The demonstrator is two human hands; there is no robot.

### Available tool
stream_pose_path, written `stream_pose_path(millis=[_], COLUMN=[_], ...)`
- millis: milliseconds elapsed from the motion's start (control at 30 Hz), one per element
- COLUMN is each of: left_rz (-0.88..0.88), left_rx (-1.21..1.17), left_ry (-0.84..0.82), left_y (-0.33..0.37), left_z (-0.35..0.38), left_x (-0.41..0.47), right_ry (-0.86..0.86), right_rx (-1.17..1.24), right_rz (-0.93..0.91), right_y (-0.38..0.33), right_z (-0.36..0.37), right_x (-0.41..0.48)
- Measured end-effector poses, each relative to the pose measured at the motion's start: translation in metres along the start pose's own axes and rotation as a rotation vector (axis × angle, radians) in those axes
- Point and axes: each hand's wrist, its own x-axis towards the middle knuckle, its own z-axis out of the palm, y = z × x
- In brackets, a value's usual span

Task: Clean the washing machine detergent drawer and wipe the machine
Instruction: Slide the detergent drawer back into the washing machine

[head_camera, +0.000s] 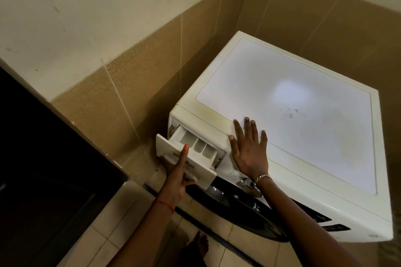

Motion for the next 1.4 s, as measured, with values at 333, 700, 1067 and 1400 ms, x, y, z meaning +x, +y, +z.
stream_pose_path(millis=[333,700,1067,1400], left_rz=[-0.016,0.085,0.063,0.082], left_rx=[0.038,-0.052,-0.002,-0.038], left_ry=[0.068,0.084,0.062,0.06], left_y=[0.004,0.003,-0.001,-0.004], left_z=[0.03,0.057,0.066,0.068], left_x=[0.024,0.025,0.029,0.032], right_ry=[0.014,0.016,0.025,0.038], right_rx=[0.088,0.098,0.061,0.014], right_rz=[0.002,0.002,0.01,0.021], right_y=[0.002,0.002,0.0,-0.002], right_z=[0.001,0.001,0.003,0.004], right_x=[0.001,0.002,0.002,0.002])
